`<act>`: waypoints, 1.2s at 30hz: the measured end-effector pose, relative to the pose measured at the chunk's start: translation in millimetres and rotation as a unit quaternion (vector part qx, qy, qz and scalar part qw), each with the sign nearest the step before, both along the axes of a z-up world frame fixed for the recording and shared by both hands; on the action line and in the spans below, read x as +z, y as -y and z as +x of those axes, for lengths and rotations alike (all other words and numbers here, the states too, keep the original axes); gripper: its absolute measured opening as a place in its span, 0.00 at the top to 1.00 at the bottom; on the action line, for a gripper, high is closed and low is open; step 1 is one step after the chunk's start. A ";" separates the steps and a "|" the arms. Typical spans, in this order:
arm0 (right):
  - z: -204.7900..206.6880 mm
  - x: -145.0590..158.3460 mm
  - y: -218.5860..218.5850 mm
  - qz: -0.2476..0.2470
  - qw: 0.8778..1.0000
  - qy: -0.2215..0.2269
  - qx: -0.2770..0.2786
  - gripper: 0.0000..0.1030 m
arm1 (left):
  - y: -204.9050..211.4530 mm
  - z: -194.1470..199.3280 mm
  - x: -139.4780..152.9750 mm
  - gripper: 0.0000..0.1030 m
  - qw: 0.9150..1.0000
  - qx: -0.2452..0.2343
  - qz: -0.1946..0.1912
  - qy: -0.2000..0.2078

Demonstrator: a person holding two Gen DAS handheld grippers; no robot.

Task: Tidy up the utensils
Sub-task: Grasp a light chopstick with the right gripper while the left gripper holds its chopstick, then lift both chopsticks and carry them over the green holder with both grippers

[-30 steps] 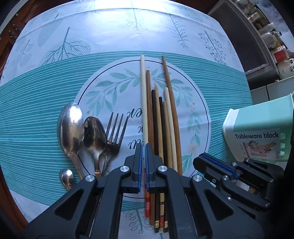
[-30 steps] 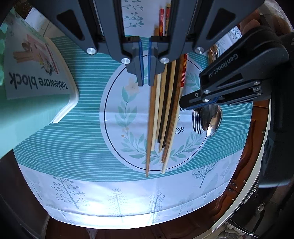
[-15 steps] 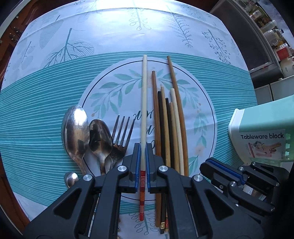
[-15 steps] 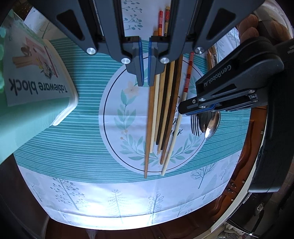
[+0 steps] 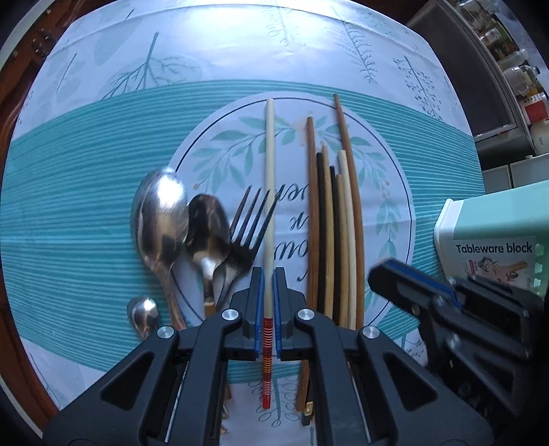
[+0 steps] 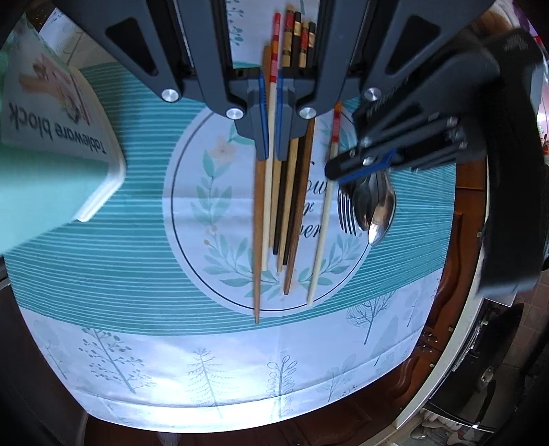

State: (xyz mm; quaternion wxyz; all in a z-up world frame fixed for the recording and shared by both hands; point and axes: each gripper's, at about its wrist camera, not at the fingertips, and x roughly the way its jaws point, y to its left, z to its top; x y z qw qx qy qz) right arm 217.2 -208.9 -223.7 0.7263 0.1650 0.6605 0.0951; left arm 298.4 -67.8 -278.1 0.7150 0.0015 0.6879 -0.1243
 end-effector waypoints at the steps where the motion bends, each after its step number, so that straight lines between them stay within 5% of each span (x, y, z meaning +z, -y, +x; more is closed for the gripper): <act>1: 2.2 -2.4 -1.9 0.000 1.000 -0.003 0.000 0.96 | -2.2 -0.5 -0.3 0.97 1.000 0.002 -0.002 -0.001; 13: 10.0 -20.4 -7.2 -0.029 0.999 -0.021 -0.006 0.95 | -14.5 -7.4 2.1 0.97 1.000 0.008 -0.010 -0.001; 25: 11.3 -18.7 -38.3 -0.126 0.990 0.006 0.058 0.96 | -35.0 -7.8 3.7 0.97 0.999 0.031 -0.041 -0.010; 32: -6.4 -17.6 -50.8 -0.175 0.978 0.038 0.103 0.96 | -32.0 -18.9 9.4 0.97 0.999 0.023 -0.026 0.004; 36: -15.3 -16.4 -46.4 -0.155 0.982 0.040 0.096 0.95 | -15.8 -31.6 24.5 0.97 0.999 0.016 -0.016 0.039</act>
